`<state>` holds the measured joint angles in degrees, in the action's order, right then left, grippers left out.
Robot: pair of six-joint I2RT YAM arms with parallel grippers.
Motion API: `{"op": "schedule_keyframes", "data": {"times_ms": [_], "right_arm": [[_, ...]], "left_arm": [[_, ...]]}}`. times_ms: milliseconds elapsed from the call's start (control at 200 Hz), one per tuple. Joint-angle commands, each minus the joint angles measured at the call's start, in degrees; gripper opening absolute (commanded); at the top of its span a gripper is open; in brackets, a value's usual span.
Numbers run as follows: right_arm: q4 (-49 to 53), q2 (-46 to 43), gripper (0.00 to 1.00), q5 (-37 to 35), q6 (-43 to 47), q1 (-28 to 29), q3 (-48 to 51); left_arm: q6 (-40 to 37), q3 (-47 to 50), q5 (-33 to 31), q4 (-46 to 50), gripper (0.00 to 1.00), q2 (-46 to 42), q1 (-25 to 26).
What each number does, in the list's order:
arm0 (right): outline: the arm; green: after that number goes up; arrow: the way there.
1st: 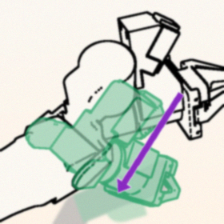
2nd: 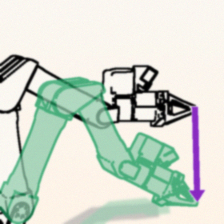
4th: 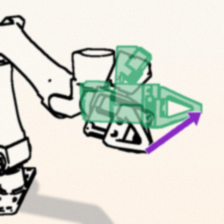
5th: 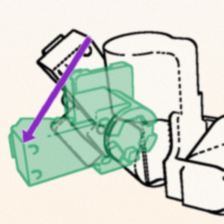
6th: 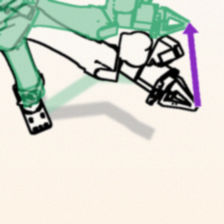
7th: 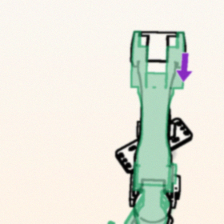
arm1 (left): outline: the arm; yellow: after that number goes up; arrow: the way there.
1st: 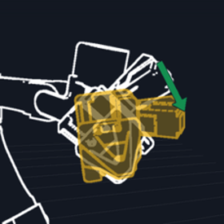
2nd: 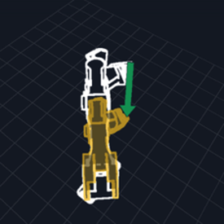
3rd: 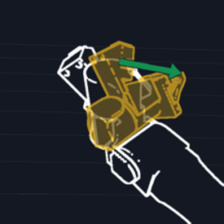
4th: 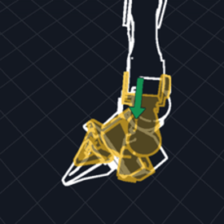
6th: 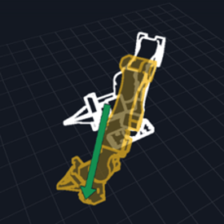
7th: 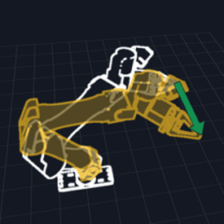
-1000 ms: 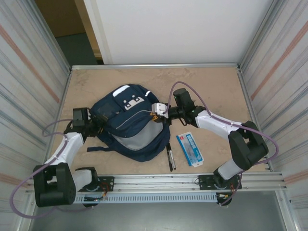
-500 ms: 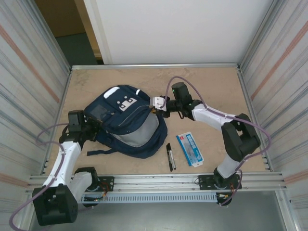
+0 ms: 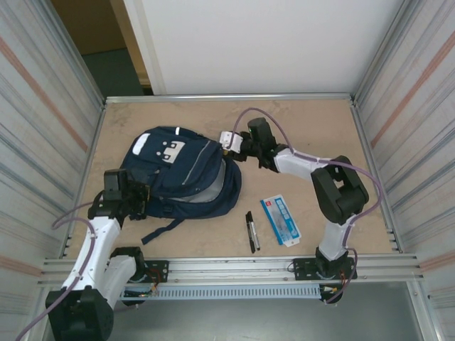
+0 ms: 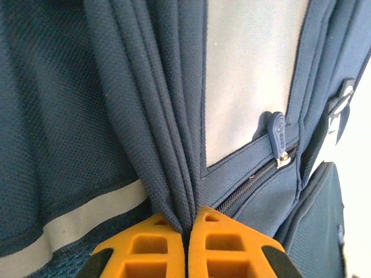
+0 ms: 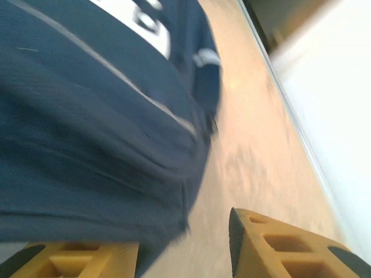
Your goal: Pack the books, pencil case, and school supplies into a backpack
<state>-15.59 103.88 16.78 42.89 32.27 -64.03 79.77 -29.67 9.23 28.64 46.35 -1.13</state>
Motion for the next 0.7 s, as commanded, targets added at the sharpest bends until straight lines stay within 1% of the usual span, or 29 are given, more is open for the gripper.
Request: {"op": "schedule_keyframes", "data": {"times_ms": [0, 45, 90, 125, 165, 261, 306, 386, 431, 476, 556, 616, 656, 697], "right_arm": [[-5.79, -7.23, 0.48, -27.86, -24.04, 3.14, 4.59], [-1.10, -9.56, 0.49, -27.81, -28.07, 3.51, 6.27], [0.17, -11.91, 0.49, -27.67, -32.42, 4.07, 8.84], [2.48, -13.25, 0.50, -26.38, -35.19, 4.00, 10.13], [7.37, -15.02, 0.50, -25.08, -37.57, 3.78, 10.50], [15.90, -19.18, 0.53, -26.12, -45.61, 4.04, 11.53], [17.46, -21.61, 0.52, -23.38, -50.55, 4.92, 12.81], [20.76, -24.42, 0.49, -18.18, -59.09, 9.03, 12.72], [23.85, -24.58, 0.50, -15.52, -61.80, 11.72, 11.05], [26.35, -24.35, 0.51, -15.08, -63.68, 14.75, 9.18], [26.14, -24.05, 0.52, -17.43, -65.91, 20.16, 8.88], [26.39, -23.58, 0.53, -21.19, -62.97, 23.01, 8.45], [28.51, -23.28, 0.55, -27.20, -60.93, 24.09, 7.58], [30.76, -23.58, 0.57, -32.61, -60.05, 23.84, 6.84]], "left_arm": [[8.91, 1.79, -1.19, -0.49, 0.00, -1.78, 2.35], [9.75, 1.55, -1.98, -1.89, 0.00, -1.50, 3.05], [9.53, 0.49, -2.59, -1.80, 0.00, -0.95, 3.60], [9.28, -0.71, -3.11, -1.01, 0.00, -0.45, 4.22], [9.24, -1.72, -3.96, -0.01, 0.00, 0.15, 5.33], [10.03, -2.86, -4.40, 0.67, 0.00, 1.43, 7.18], [11.18, -2.89, -3.85, 0.58, 0.00, 2.12, 7.84], [12.96, -2.67, -3.46, 0.17, 0.00, 2.43, 9.30], [13.54, -2.85, -3.75, 0.40, 0.00, 2.27, 9.87], [13.58, -3.34, -3.83, 0.65, 0.00, 2.14, 10.00], [11.93, -4.68, -4.62, 1.11, 0.00, 1.79, 10.21], [10.69, -5.16, -5.51, 1.07, 0.00, 1.65, 10.69], [10.36, -5.05, -5.72, 1.04, 0.00, 1.89, 10.96], [9.57, -4.96, -5.67, 0.49, 0.00, 2.44, 10.92]]}}
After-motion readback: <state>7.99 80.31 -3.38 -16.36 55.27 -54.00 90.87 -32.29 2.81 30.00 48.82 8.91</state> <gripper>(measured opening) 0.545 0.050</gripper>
